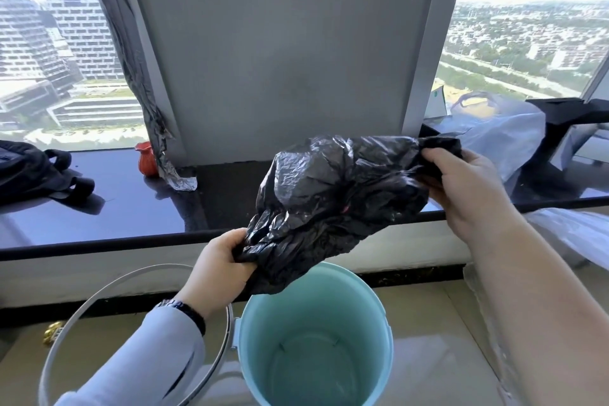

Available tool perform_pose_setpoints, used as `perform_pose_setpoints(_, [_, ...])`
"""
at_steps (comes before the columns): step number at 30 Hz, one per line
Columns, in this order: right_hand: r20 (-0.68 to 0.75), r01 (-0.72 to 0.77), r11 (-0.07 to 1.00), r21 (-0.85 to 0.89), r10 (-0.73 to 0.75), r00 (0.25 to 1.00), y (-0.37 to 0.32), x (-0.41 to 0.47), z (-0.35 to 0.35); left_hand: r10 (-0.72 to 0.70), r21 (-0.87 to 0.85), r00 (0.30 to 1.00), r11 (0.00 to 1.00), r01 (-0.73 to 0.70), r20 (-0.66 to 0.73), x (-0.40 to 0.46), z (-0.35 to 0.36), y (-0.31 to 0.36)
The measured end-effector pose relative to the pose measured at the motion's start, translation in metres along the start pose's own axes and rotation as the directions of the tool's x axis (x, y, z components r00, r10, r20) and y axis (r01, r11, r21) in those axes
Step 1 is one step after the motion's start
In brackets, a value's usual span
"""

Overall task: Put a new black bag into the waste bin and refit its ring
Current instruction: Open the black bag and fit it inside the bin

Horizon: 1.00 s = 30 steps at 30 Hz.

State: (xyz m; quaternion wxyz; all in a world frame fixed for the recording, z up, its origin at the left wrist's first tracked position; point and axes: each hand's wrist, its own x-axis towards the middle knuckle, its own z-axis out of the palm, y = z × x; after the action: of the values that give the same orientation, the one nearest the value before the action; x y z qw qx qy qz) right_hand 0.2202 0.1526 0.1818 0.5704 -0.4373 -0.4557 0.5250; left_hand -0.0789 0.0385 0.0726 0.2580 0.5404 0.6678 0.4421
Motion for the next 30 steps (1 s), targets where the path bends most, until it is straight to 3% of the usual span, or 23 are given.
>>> perform_pose_setpoints(9, [-0.042,0.036,0.998,0.048,-0.034,0.999,-0.017,0.001,-0.016,0.037,0.135,0.999,0.990,-0.042,0.036,-0.003,0.002,-0.013])
perform_pose_setpoints(16, [-0.100,-0.004,0.997,0.075,0.011,0.995,-0.022,-0.005,-0.012,-0.091,0.188,0.995,0.979,0.083,0.034,-0.003,0.000,-0.017])
perform_pose_setpoints(19, [-0.111,-0.008,0.997,0.078,0.017,0.994,-0.023,-0.007,-0.002,-0.220,-0.066,0.965,0.971,0.231,0.140,0.004,-0.004,0.001])
perform_pose_setpoints(21, [-0.126,-0.002,0.995,0.099,0.014,0.992,-0.026,-0.010,0.005,-0.249,-0.215,0.963,0.940,0.265,0.102,0.012,-0.012,0.018])
perform_pose_setpoints(24, [-0.138,-0.001,0.988,0.154,0.023,0.990,-0.028,-0.014,0.015,0.079,-0.025,0.993,0.996,-0.081,-0.083,0.004,-0.026,0.051])
perform_pose_setpoints(26, [-0.119,-0.022,0.979,0.204,0.047,0.992,-0.030,-0.018,0.023,0.359,0.188,0.923,0.925,-0.331,-0.142,-0.006,-0.025,0.078])
perform_pose_setpoints(28, [-0.102,-0.033,0.976,0.217,0.056,0.993,-0.031,-0.023,0.033,0.548,0.307,0.831,0.812,-0.497,-0.102,-0.013,-0.014,0.107])
perform_pose_setpoints(30, [-0.085,-0.032,0.977,0.211,0.051,0.995,-0.029,-0.029,0.044,0.609,0.357,0.793,0.742,-0.567,-0.004,-0.021,0.001,0.127])
